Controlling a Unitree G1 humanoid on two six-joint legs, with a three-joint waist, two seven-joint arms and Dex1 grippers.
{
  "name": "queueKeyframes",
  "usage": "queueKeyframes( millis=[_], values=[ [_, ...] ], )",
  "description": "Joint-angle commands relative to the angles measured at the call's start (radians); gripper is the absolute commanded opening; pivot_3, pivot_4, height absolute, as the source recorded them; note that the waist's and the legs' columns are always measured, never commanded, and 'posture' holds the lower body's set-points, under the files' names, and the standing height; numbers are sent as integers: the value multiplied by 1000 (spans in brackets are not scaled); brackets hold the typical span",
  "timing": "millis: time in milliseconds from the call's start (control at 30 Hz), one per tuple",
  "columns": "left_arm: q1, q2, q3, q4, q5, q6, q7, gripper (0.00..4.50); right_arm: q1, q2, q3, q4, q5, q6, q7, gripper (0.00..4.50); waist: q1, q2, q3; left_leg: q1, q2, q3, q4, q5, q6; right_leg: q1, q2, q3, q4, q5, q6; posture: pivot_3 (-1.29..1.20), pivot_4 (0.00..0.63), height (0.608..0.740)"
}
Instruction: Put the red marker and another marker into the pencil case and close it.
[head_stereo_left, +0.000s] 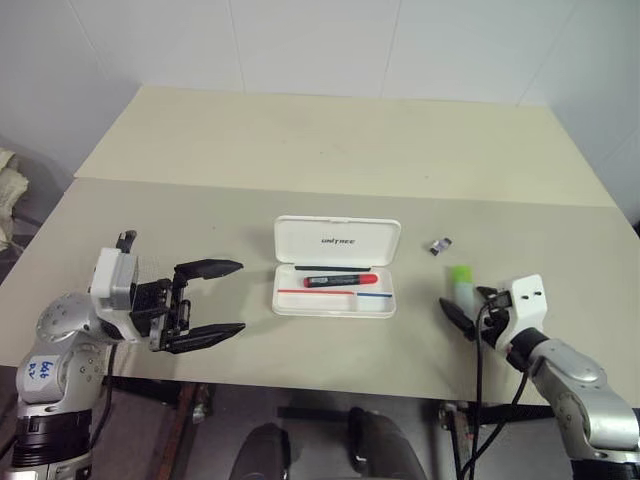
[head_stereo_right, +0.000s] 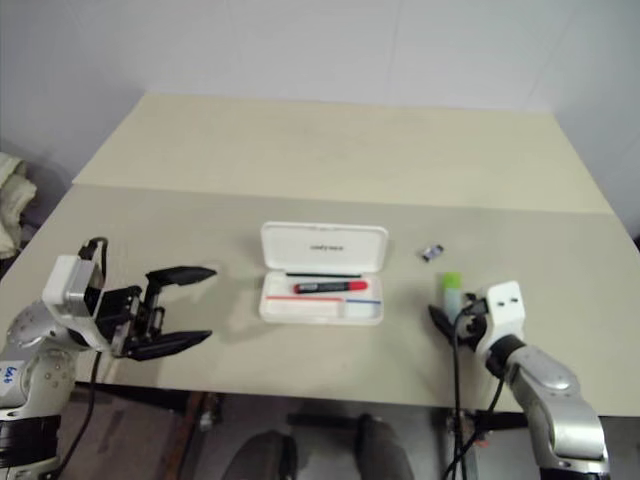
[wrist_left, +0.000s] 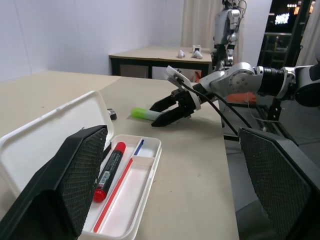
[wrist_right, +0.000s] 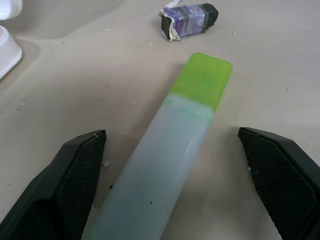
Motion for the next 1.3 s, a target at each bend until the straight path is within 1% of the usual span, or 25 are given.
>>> queueKeyframes(
  millis=[33, 200, 233, 300, 433, 467, 567, 600, 800, 933, 1033, 1067, 1100, 1200, 1267, 1300],
  values=[
    [3, 24, 40, 17, -29, -21, -31, 4461, 5, -3, 6, -7, -17, 85, -44, 4500, 0, -1, -1, 0, 0, 0, 0, 0, 0, 0, 0, 0, 0, 0, 0, 0, 150, 740],
    [-16, 29, 62, 28, -51, -14, -40, 4461, -12, -3, 32, 13, -51, 163, -90, 4500, -1, -6, -3, 0, 1, -1, -1, 0, 0, 1, -1, -1, -3, 0, 0, 0, 150, 740],
    [-19, 30, 64, 25, -54, -12, -39, 4495, -18, -2, 34, 19, -56, 171, -99, 4312, -1, -8, -5, 0, 1, -1, -1, 0, 0, 1, -1, -1, -4, 0, -1, 0, 150, 740],
    [-20, 34, 67, 22, -59, -10, -40, 4500, -32, 6, 34, 29, -60, 177, -114, 3882, -2, -10, -6, 0, 2, -1, -1, 0, -1, 1, -3, 0, -4, 1, -1, 0, 150, 740],
    [-21, 38, 66, 11, -66, -12, -31, 4500, -46, 8, 35, 34, -61, 186, -125, 2556, -3, -11, -7, 0, 5, 0, -1, -3, -5, 2, -4, 0, -7, 2, -4, 0, 150, 740],
    [-23, 38, 65, 8, -66, -14, -27, 4500, -52, 7, 35, 37, -63, 184, -126, 2308, -1, -12, -7, 0, 5, 0, -1, -3, -6, 2, -4, 1, -8, 2, -4, 0, 150, 740],
    [-25, 36, 58, 0, -65, -18, -20, 4500, -85, 4, 33, 60, -78, 176, -142, 1335, 0, -12, -8, -1, 5, 0, -1, -3, -6, 2, -4, 3, -10, 3, -5, 0, 150, 740],
    [-23, 34, 56, -5, -67, -17, -18, 4500, -97, 4, 32, 66, -84, 170, -147, 1109, -1, -12, -8, -1, 5, 0, -2, -3, -6, 2, -4, 3, -11, 3, -5, 0, 150, 740],
    [-32, 34, 50, -7, -72, -13, -12, 4500, -186, -9, 21, 75, -98, 131, -152, 1122, -1, -12, -7, -1, 5, 4, -10, -1, -2, 1, -3, 4, -17, 5, -7, 0, 150, 740],
    [-45, 33, 45, 3, -72, -11, -16, 4500, -258, -29, 2, 42, -75, 141, -123, 1122, -1, -5, -3, -3, 4, 5, -12, 0, 0, -4, -3, 3, -14, 5, -6, 0, 150, 740],
    [-53, 27, 38, 9, -68, -13, -18, 4500, -276, -61, 11, -32, -25, 138, -39, 1122, -1, -3, -2, -6, 3, 6, -14, 0, 0, -10, 1, 3, -12, 5, -4, 0, 150, 740],
    [-53, 25, 36, 7, -67, -13, -17, 4500, -282, -68, 9, -60, -2, 136, -12, 1122, -1, -3, -2, -7, 2, 6, -15, 0, 0, -13, 3, 3, -8, 6, 1, 0, 150, 740],
    [-51, 22, 36, 5, -68, -13, -16, 4500, -301, -77, 1, -102, 42, 149, 19, 1122, -2, -2, -1, -8, 0, 7, -14, -1, -1, -15, 3, 3, -5, 9, 12, 0, 150, 740],
    [-42, 17, 35, -1, -70, -15, -16, 4500, -363, -101, -6, -177, 132, 157, 94, 1122, -11, -2, -1, -8, 0, 7, -14, -2, -1, -16, 6, 3, -5, 8, 13, 0, 150, 740],
    [-38, 14, 35, -5, -71, -14, -13, 4500, -394, -117, 2, -198, 163, 155, 129, 1122, -13, -2, -1, -8, 1, 7, -14, -2, -1, -16, 6, 3, -4, 8, 13, 0, 150, 740],
    [-35, 13, 36, -9, -72, -13, -10, 4500, -412, -145, 30, -214, 168, 132, 187, 1122, -13, -2, -1, -7, 1, 6, -14, -2, -1, -15, 6, 3, -4, 8, 13, 0, 150, 740]
  ],
)
